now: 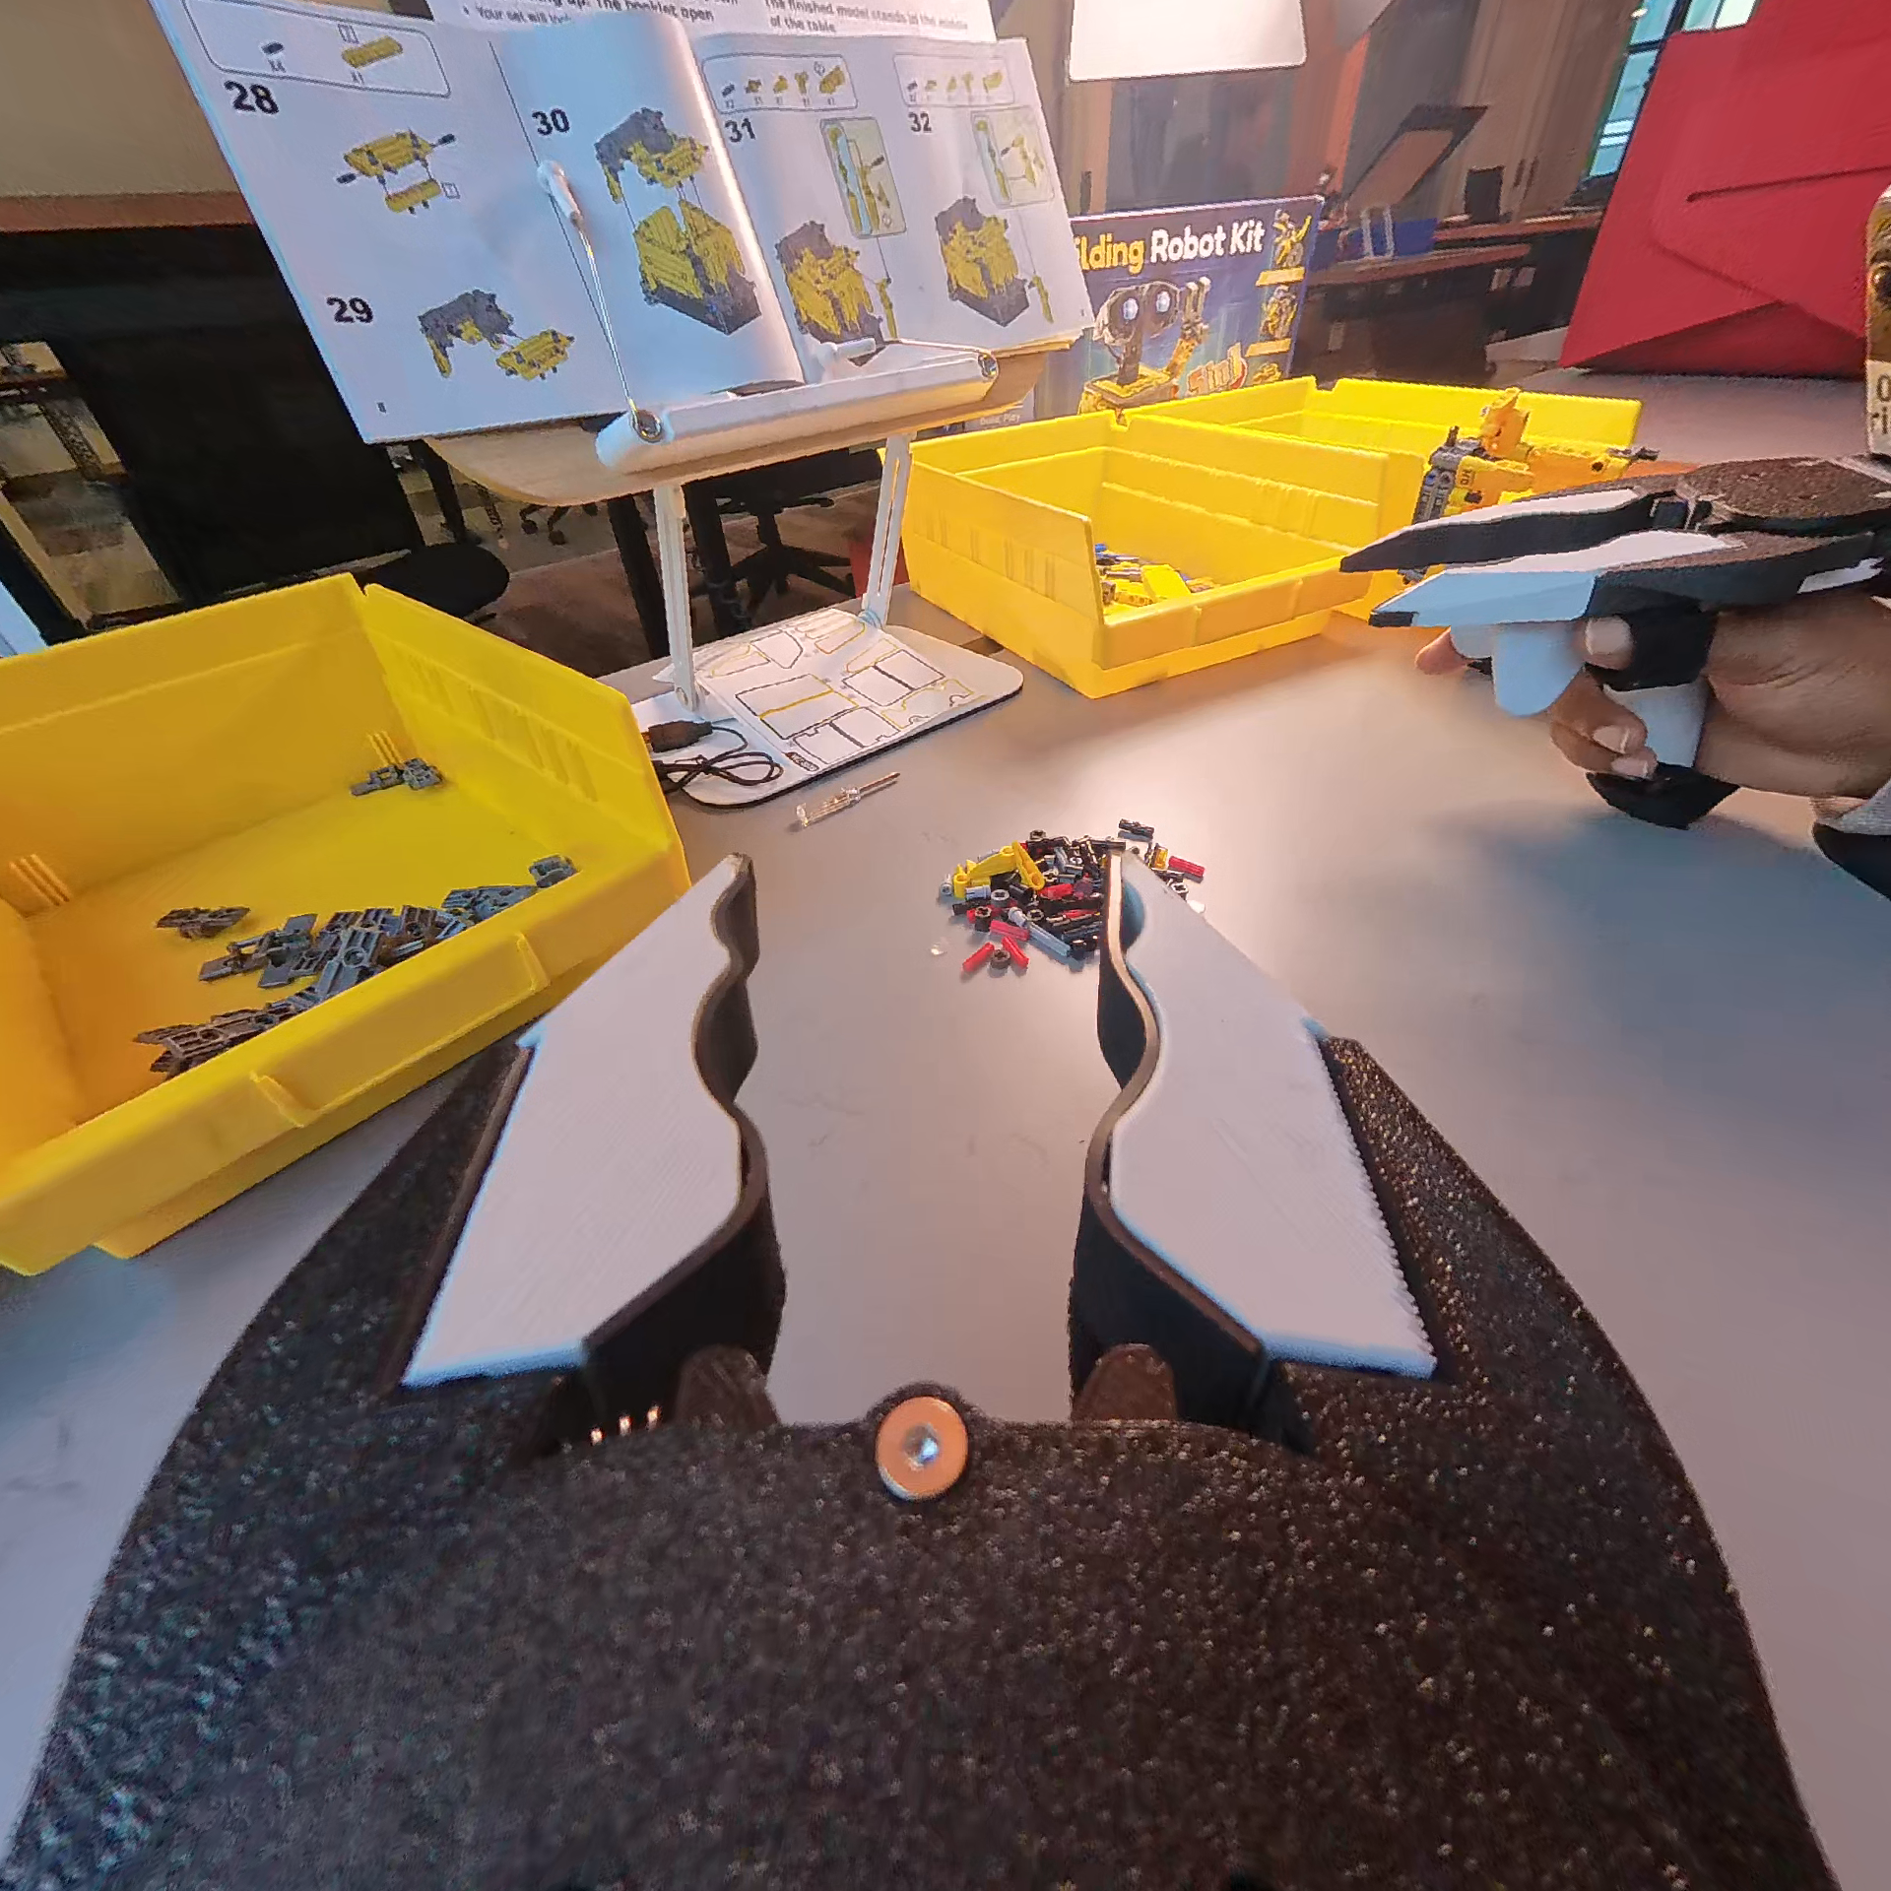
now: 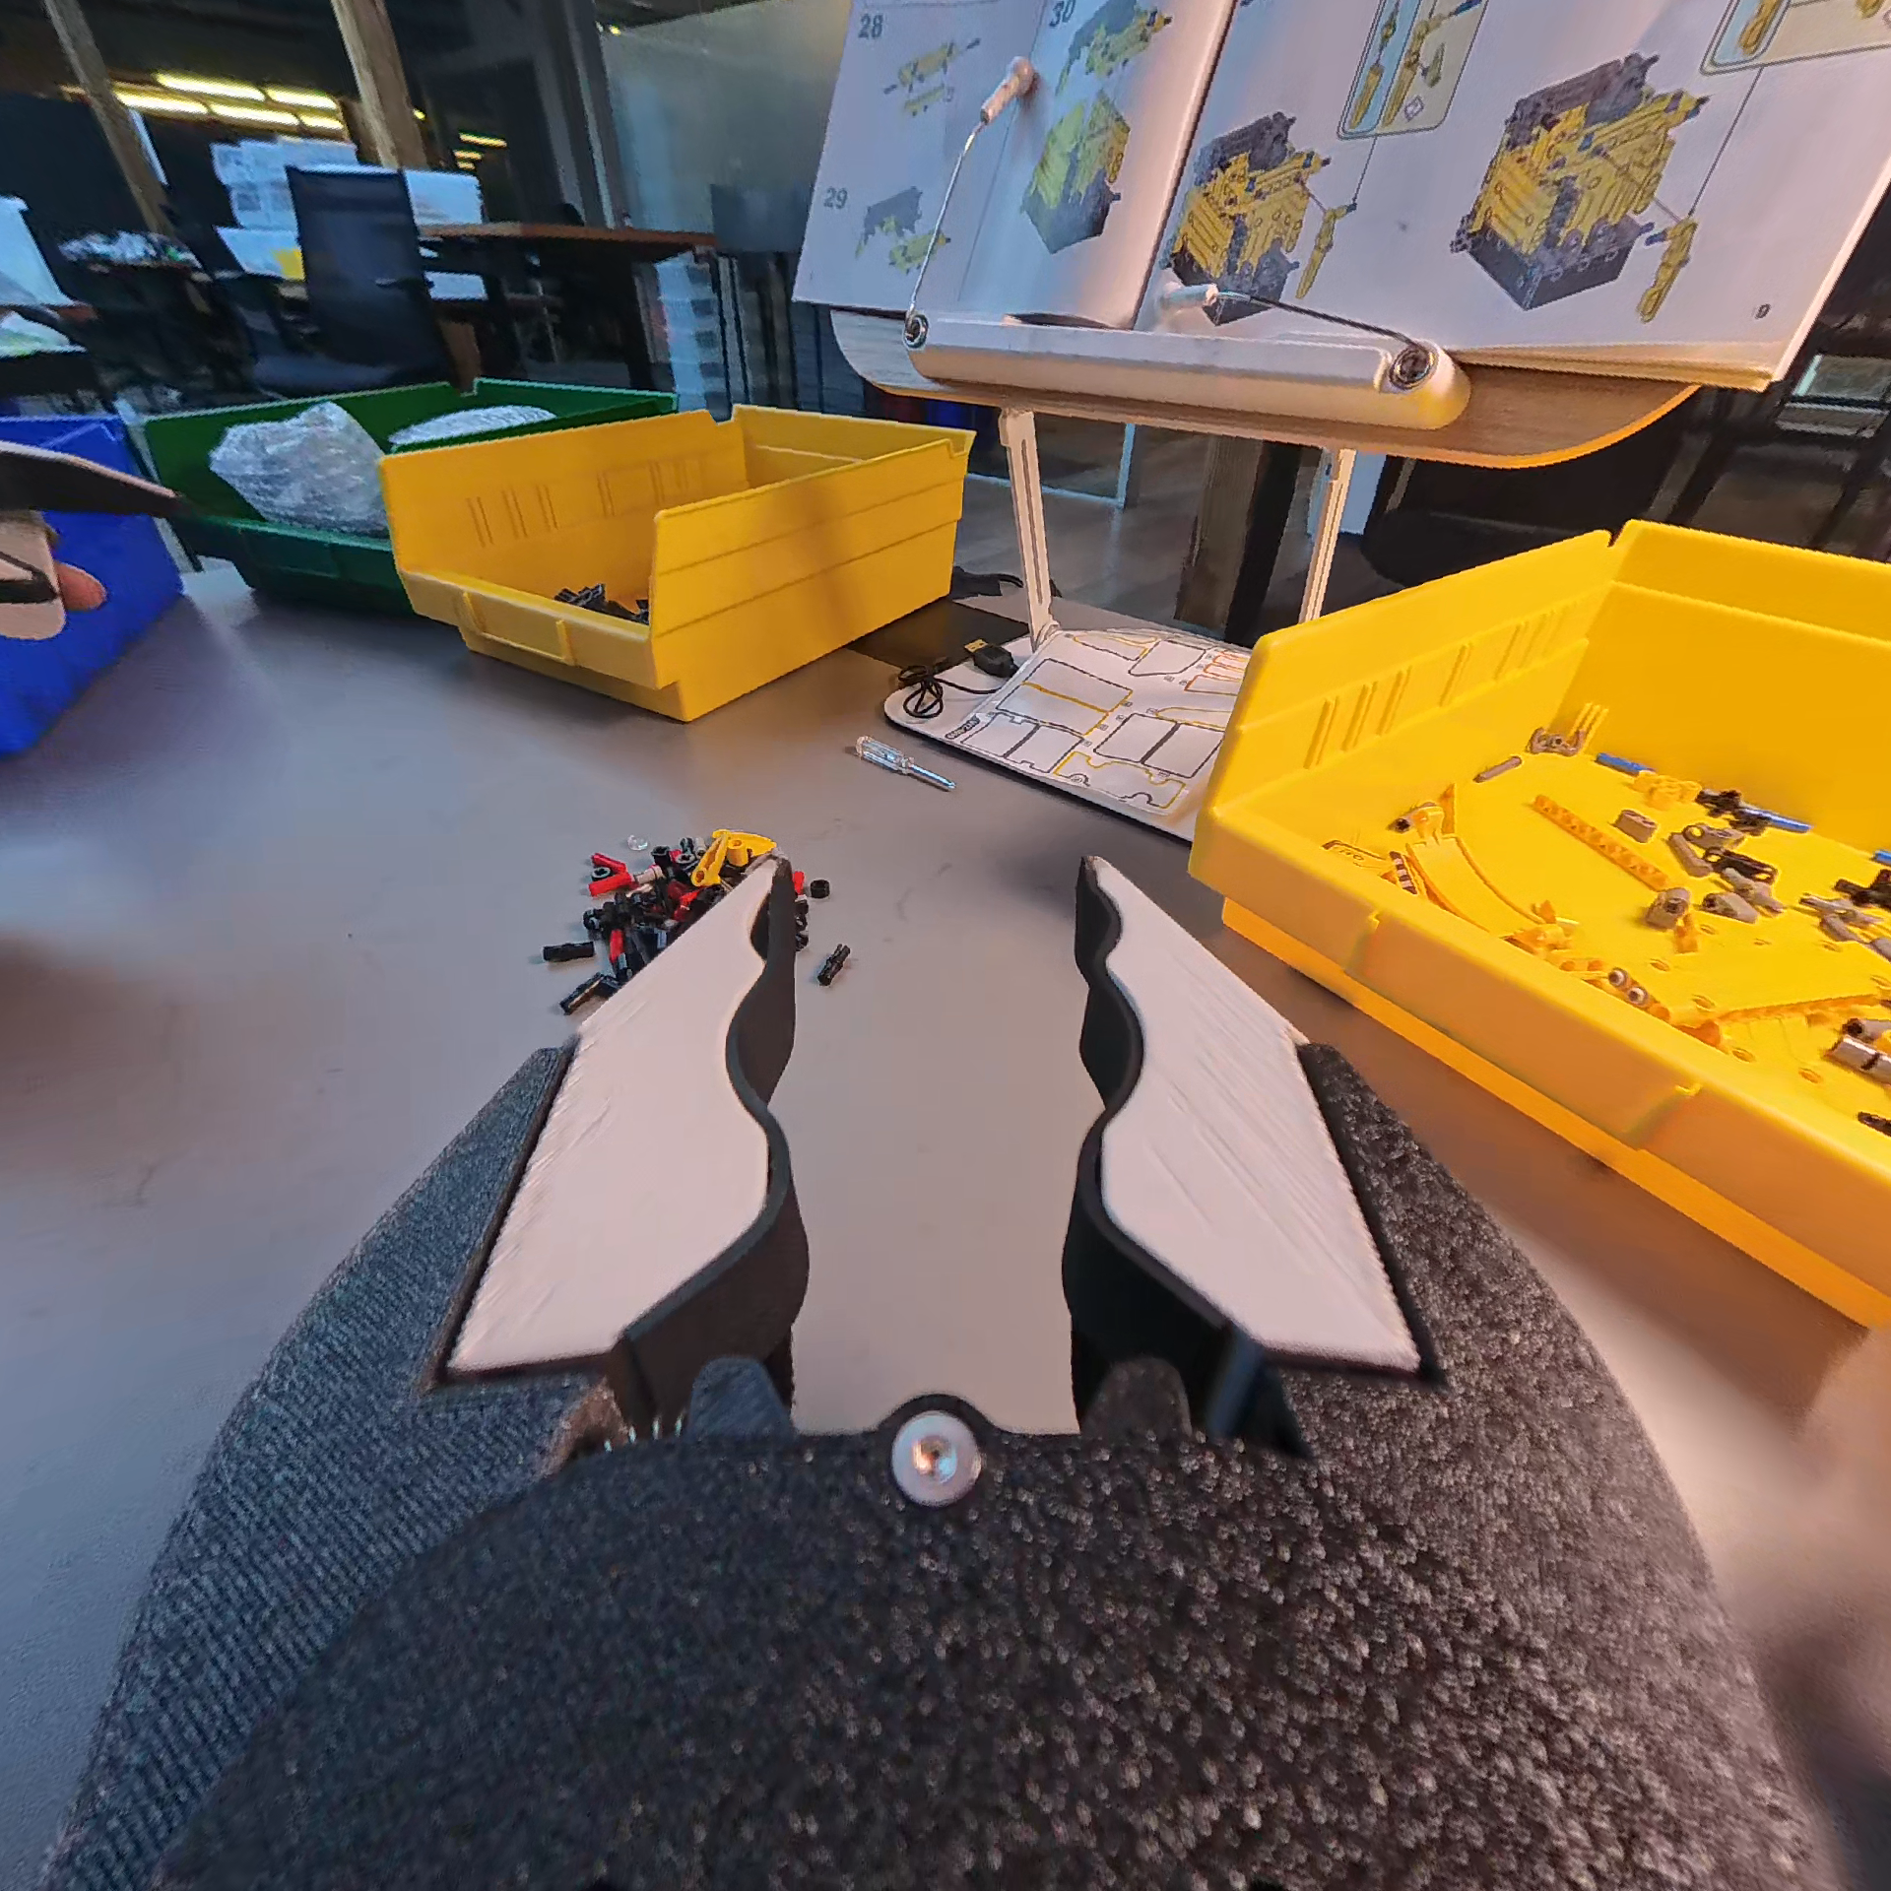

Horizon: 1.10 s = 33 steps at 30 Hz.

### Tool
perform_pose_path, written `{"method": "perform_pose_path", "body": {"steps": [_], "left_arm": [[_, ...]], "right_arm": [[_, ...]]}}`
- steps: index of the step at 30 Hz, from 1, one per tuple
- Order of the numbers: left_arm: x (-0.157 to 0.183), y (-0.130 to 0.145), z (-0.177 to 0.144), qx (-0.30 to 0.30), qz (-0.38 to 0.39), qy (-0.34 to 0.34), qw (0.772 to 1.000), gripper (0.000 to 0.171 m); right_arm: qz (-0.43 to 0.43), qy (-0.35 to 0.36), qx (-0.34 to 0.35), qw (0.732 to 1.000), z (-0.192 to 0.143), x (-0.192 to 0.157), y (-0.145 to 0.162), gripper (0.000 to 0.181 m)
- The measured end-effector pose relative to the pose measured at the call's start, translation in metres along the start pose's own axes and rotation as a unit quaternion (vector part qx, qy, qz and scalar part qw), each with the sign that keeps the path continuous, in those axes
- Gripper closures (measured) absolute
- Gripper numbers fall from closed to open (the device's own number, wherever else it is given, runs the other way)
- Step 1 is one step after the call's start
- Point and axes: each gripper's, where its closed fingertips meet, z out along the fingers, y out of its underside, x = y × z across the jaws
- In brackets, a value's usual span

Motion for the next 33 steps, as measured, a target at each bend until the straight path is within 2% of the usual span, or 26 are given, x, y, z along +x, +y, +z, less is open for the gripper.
{"method": "perform_pose_path", "body": {"steps": [8, 11, 13, 17, 21, 24, 28, 33], "left_arm": [[0.001, 0.006, 0.003, -0.009, -0.003, 0.001, 1.0, 0.106], [0.002, 0.008, 0.007, -0.005, -0.027, 0.009, 1.0, 0.108], [0.002, 0.009, 0.011, -0.003, -0.05, 0.019, 0.999, 0.108], [-0.003, 0.013, 0.014, -0.003, -0.072, 0.012, 0.997, 0.109], [-0.008, 0.015, 0.01, 0.002, -0.077, -0.003, 0.997, 0.111], [-0.01, 0.019, 0.012, -0.001, -0.078, -0.008, 0.997, 0.112], [-0.011, 0.018, 0.013, 0.003, -0.081, -0.008, 0.997, 0.113], [-0.011, 0.017, 0.012, 0.007, -0.079, -0.012, 0.997, 0.114]], "right_arm": [[0.003, -0.021, 0.033, 0.999, 0.001, -0.005, -0.009, 0.127], [0.004, -0.031, 0.038, 0.999, 0.009, -0.007, -0.02, 0.127], [-0.01, -0.065, 0.026, 0.998, 0.022, -0.015, -0.046, 0.127], [-0.031, -0.105, 0.024, 0.994, 0.047, -0.025, -0.119, 0.127], [-0.058, -0.101, 0.006, 0.993, 0.073, -0.023, -0.153, 0.127], [-0.07, -0.095, -0.03, 0.993, 0.088, -0.022, -0.149, 0.127], [-0.11, -0.098, -0.087, 0.985, 0.099, -0.032, -0.121, 0.127], [-0.122, -0.111, -0.106, 0.981, 0.107, -0.046, -0.107, 0.127]]}}
